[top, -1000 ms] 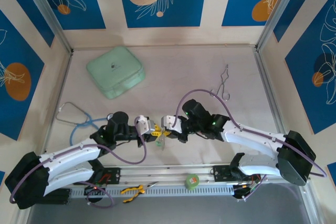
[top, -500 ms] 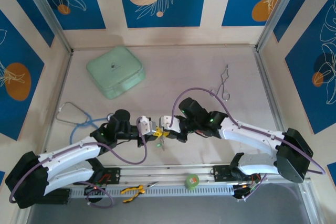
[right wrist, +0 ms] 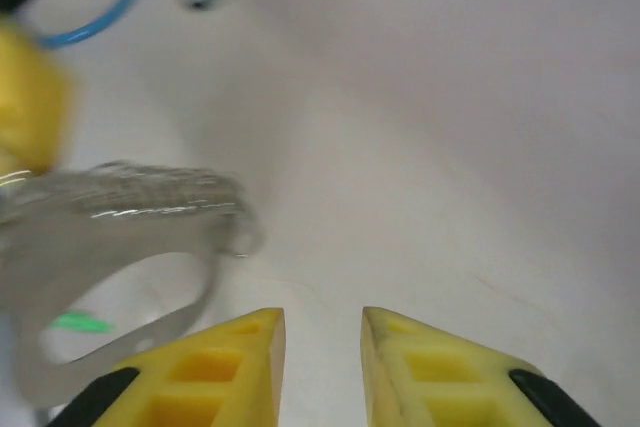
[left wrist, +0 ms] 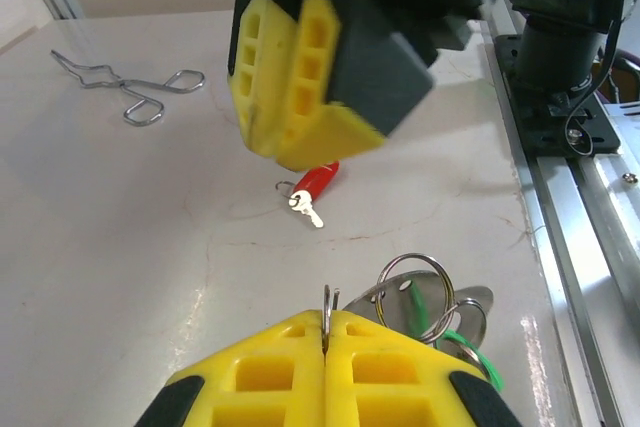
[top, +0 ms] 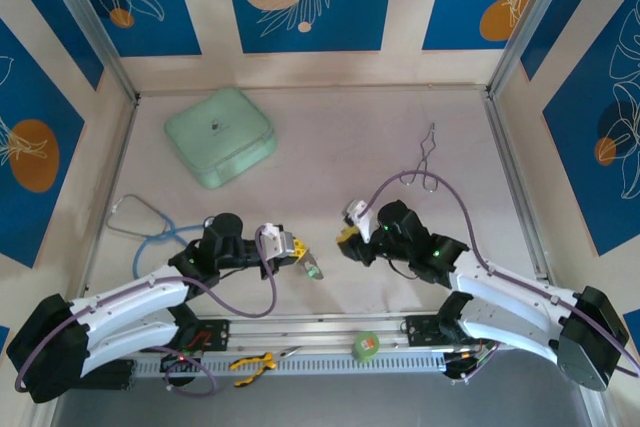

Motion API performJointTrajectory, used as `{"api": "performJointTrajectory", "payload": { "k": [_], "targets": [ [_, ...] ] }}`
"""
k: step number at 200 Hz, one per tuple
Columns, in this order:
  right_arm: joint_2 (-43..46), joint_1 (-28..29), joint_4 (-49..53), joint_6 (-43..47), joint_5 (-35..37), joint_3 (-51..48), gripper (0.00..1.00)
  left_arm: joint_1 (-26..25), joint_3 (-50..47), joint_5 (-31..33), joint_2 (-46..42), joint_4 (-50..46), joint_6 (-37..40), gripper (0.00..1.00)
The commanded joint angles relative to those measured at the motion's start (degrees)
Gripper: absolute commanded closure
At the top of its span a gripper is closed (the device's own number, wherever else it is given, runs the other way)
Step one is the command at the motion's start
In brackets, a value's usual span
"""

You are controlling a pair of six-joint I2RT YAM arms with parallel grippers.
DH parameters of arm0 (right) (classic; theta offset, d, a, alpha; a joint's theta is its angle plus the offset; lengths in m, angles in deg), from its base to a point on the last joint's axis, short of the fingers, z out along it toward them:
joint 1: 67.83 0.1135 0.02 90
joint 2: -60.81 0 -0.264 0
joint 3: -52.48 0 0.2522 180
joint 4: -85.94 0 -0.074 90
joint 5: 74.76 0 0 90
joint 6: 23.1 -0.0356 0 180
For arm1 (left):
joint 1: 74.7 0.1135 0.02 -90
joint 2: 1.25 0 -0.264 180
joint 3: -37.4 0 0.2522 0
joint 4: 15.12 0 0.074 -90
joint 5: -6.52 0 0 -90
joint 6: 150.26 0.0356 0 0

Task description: Put the keys on the keyring

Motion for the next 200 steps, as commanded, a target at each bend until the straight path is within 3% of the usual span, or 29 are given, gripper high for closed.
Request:
{"api": "performJointTrajectory", "payload": {
  "k": [1,27,62,101,148,200],
  "targets": [
    [1.18,-2.87,13.12,-28.63,14.96,2.55,0.78,-0.07,-0.33,0.98,-1.17,2.41,1.39,1.00],
    [0.17,-5.41,25.93,-35.42,15.67,5.83,0.68,-0.09,-0.33,1.13,-1.33,2.73,-0.29,1.00],
    [-5.87,-5.63,34.01,-38.38,15.96,10.28,0.59,-0.18,0.37,0.81,-1.90,2.08,-7.78,1.00],
    [-16.62,-6.56,36.40,-41.17,16.25,16.04,0.56,-0.18,0.81,-0.77,-2.88,-1.59,-16.98,1.00],
    [-31.08,-5.97,42.10,-46.70,18.79,24.99,0.52,-0.26,1.05,-4.71,-3.24,-3.30,-18.28,1.00],
    [-42.62,-1.40,46.95,-52.00,22.31,33.06,0.54,-0.26,1.27,-5.68,-3.75,-4.83,-20.24,1.00]
  ]
}}
